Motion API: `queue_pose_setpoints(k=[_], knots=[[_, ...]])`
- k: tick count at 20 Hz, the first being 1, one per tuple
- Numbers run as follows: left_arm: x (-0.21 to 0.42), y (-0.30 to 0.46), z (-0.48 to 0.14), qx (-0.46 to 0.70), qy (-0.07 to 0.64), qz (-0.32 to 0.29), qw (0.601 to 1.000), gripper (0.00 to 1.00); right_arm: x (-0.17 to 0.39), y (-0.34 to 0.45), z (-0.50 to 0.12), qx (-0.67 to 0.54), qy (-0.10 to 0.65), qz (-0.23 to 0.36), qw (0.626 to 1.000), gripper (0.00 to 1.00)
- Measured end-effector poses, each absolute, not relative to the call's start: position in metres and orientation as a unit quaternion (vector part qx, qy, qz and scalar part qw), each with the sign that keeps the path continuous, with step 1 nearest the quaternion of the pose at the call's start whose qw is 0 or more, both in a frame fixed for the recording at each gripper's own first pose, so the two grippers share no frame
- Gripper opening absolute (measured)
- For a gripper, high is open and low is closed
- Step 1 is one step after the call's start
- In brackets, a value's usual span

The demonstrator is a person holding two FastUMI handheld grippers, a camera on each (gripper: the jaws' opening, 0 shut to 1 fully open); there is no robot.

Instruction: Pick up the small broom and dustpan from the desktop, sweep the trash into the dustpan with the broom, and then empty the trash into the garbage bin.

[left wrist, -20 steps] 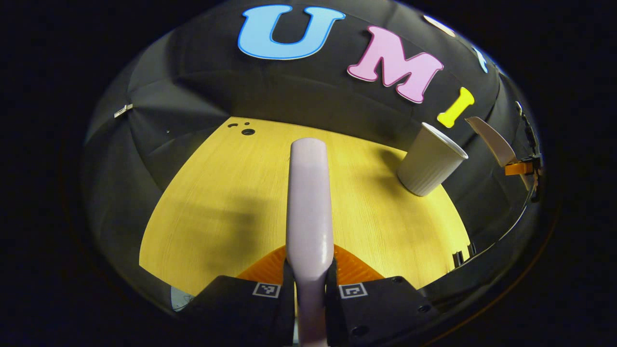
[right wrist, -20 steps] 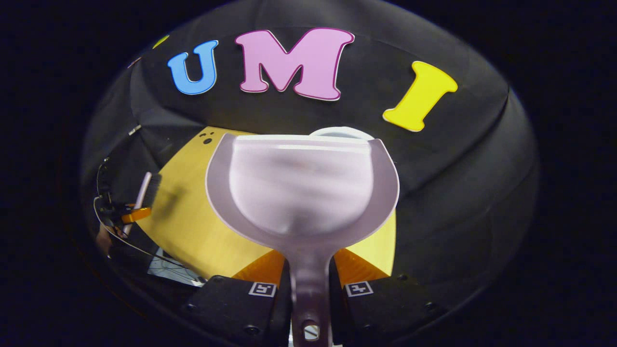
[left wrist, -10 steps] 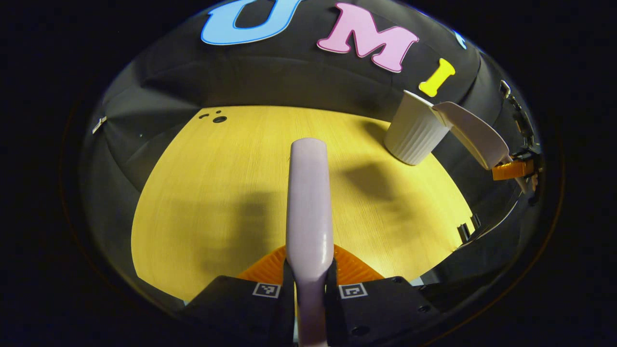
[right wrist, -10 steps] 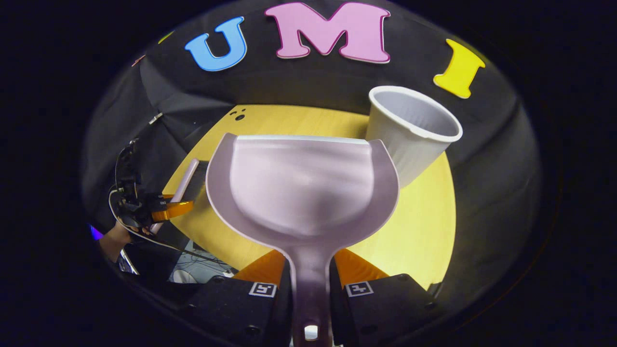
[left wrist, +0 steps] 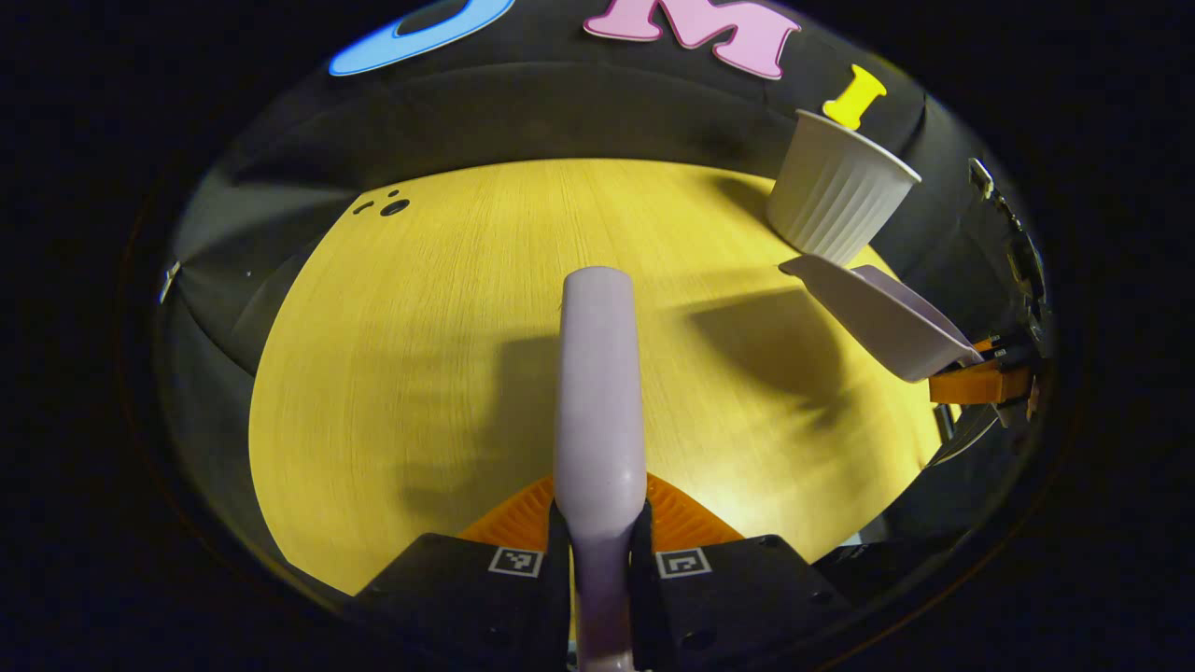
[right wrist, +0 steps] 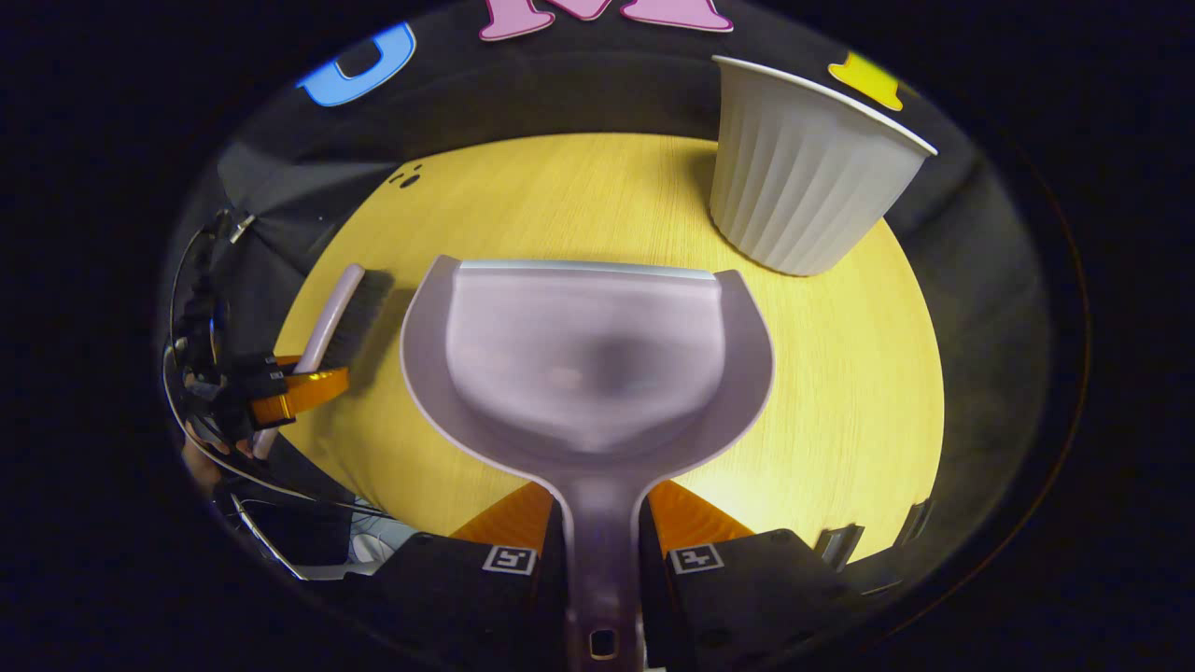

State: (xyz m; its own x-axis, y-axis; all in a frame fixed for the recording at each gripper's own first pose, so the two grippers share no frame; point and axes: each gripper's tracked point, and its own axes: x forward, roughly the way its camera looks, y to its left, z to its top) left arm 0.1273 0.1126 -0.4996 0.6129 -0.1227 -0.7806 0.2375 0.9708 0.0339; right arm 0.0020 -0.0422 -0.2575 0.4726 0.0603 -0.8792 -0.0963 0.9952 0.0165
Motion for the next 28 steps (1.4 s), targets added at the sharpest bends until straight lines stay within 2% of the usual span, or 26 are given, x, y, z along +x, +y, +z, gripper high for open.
queue_pose_setpoints(k=[1,3,4,5,10,11,14,16,17,18,19,21,22,24,25,28], knots=[[0.131,0.113,-0.506,0.072,0.436,-0.095,0.892,0.3,0.003,-0.044,-0.265,-0.031,0.512,0.036,0.858,0.37],[0.138,0.111,-0.516,0.076,0.447,-0.09,0.887,0.31,0.006,-0.043,-0.277,-0.048,0.51,0.027,0.858,0.37],[0.141,0.111,-0.519,0.079,0.452,-0.088,0.884,0.31,0.007,-0.041,-0.284,-0.045,0.513,0.026,0.857,0.33],[0.144,0.11,-0.521,0.085,0.456,-0.085,0.882,0.31,0.009,-0.037,-0.29,-0.038,0.518,0.028,0.854,0.37],[0.146,0.101,-0.525,0.101,0.474,-0.076,0.871,0.32,0.019,-0.035,-0.305,-0.049,0.528,0.026,0.848,0.37],[0.145,0.101,-0.529,0.099,0.477,-0.076,0.87,0.31,0.021,-0.036,-0.305,-0.047,0.53,0.024,0.847,0.42],[0.15,0.104,-0.536,0.096,0.486,-0.074,0.866,0.36,0.02,-0.036,-0.305,-0.042,0.536,0.016,0.843,0.34],[0.155,0.105,-0.538,0.097,0.491,-0.074,0.863,0.35,0.02,-0.034,-0.304,-0.034,0.54,0.016,0.841,0.34],[0.155,0.103,-0.537,0.098,0.493,-0.075,0.861,0.36,0.02,-0.034,-0.306,-0.032,0.545,0.018,0.838,0.43],[0.155,0.101,-0.537,0.099,0.494,-0.076,0.861,0.36,0.018,-0.033,-0.303,-0.029,0.547,0.019,0.837,0.4],[0.156,0.102,-0.536,0.101,0.493,-0.076,0.861,0.36,0.021,-0.032,-0.302,-0.023,0.544,0.018,0.838,0.46],[0.158,0.097,-0.531,0.108,0.48,-0.079,0.867,0.42,0.024,-0.028,-0.303,-0.01,0.542,0.016,0.84,0.53],[0.161,0.095,-0.527,0.111,0.469,-0.083,0.872,0.52,0.029,-0.028,-0.303,-0.005,0.538,0.017,0.843,0.62],[0.164,0.094,-0.518,0.117,0.447,-0.083,0.883,0.84,0.029,-0.028,-0.299,0.002,0.532,0.017,0.847,0.99],[0.165,0.093,-0.51,0.118,0.436,-0.081,0.888,0.99,0.03,-0.027,-0.297,0.004,0.529,0.016,0.848,0.98],[0.166,0.089,-0.487,0.102,0.4,-0.078,0.907,0.97,0.031,-0.029,-0.281,0.005,0.508,0.013,0.861,1.0]])
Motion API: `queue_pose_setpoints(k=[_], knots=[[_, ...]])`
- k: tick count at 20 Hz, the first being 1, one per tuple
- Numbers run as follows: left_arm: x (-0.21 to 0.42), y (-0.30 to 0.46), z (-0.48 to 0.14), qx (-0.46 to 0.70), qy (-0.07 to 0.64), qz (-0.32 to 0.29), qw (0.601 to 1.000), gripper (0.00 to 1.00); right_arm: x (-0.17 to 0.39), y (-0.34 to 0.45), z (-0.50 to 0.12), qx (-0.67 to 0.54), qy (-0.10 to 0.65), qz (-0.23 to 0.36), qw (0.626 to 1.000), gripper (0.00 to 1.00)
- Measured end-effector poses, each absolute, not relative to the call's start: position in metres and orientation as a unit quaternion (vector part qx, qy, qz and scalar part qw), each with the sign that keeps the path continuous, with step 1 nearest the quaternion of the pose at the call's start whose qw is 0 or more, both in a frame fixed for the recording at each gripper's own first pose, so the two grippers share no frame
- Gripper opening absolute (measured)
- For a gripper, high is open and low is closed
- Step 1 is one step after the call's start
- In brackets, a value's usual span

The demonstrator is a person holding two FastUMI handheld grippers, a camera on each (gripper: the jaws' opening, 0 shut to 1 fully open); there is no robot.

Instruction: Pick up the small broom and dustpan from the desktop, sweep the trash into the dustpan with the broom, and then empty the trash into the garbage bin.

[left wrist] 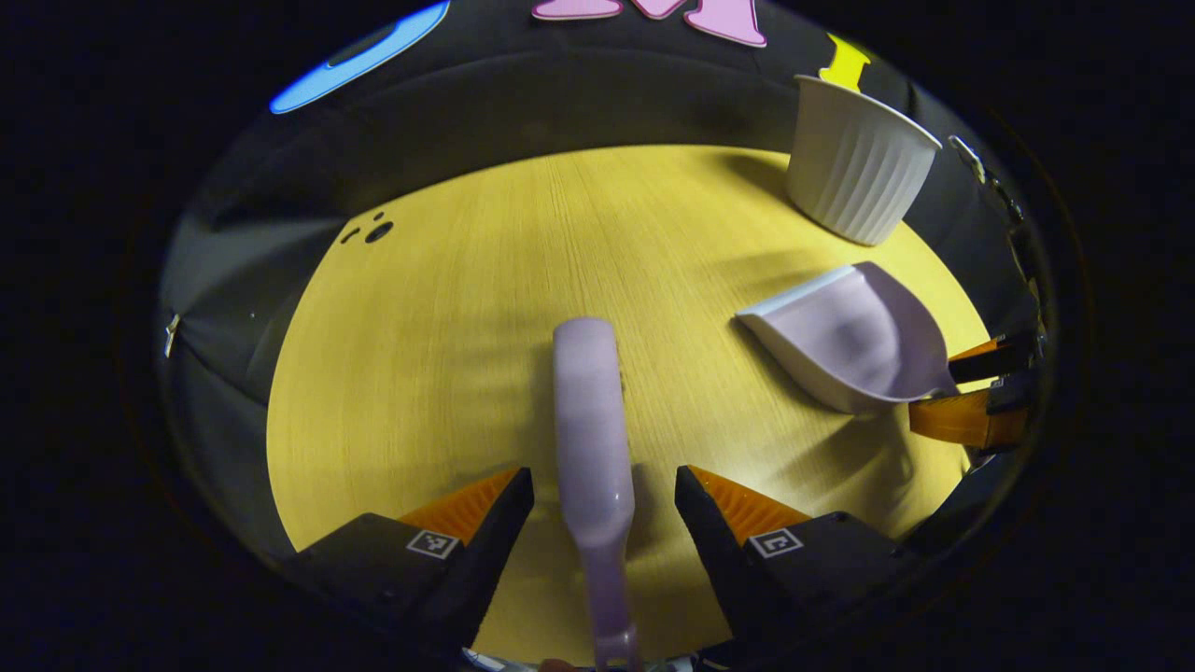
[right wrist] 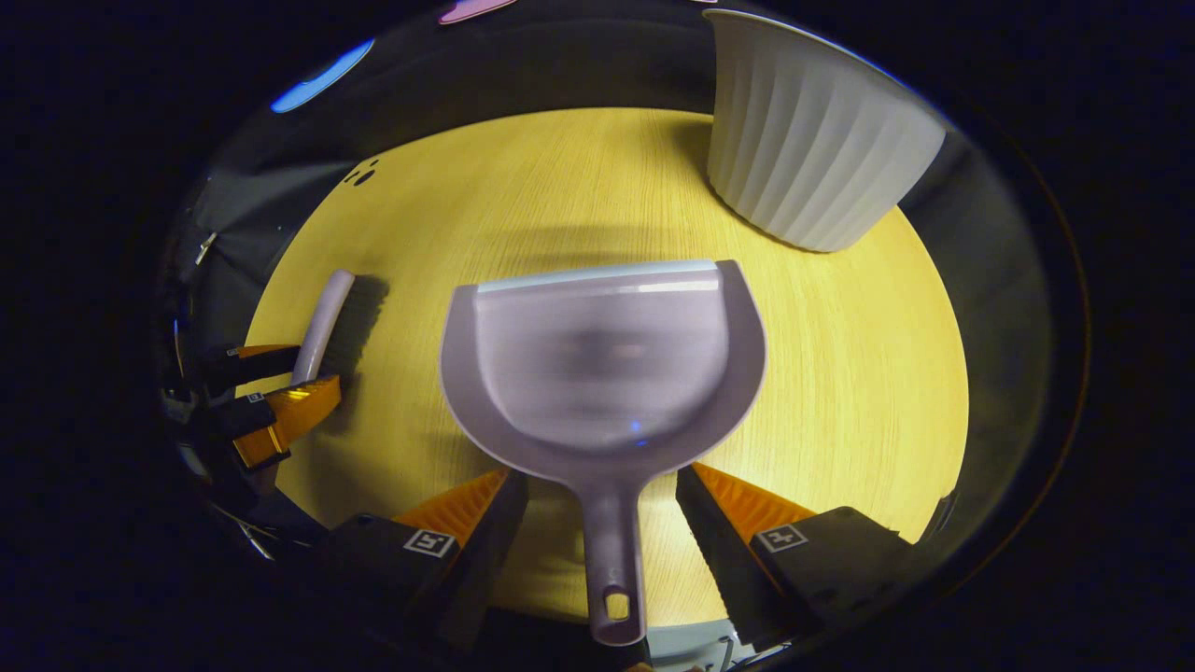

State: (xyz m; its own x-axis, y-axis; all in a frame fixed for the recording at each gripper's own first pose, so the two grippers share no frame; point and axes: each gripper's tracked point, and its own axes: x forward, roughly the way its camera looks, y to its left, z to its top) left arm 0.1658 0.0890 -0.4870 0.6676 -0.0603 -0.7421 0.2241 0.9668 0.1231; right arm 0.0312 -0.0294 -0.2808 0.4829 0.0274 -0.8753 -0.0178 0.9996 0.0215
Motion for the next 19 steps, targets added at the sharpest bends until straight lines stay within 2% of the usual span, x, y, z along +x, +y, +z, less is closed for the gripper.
queue_pose_setpoints(k=[6,12,16,19], knots=[[0.156,0.073,-0.403,0.075,0.254,-0.085,0.96,0.97,0.05,-0.036,-0.198,0.036,0.388,-0.01,0.921,1.0],[0.102,0.059,-0.304,0.052,0.112,-0.08,0.989,0.96,0.046,-0.022,-0.131,0.044,0.263,0.002,0.964,0.99],[0.053,0.042,-0.283,0.064,0.055,-0.096,0.992,0.96,0.017,-0.005,-0.084,0.035,0.196,0.031,0.98,0.99],[0.021,0.035,-0.292,0.049,0.053,-0.094,0.993,0.96,-0.013,0.008,-0.076,0.028,0.17,0.05,0.984,0.99]])
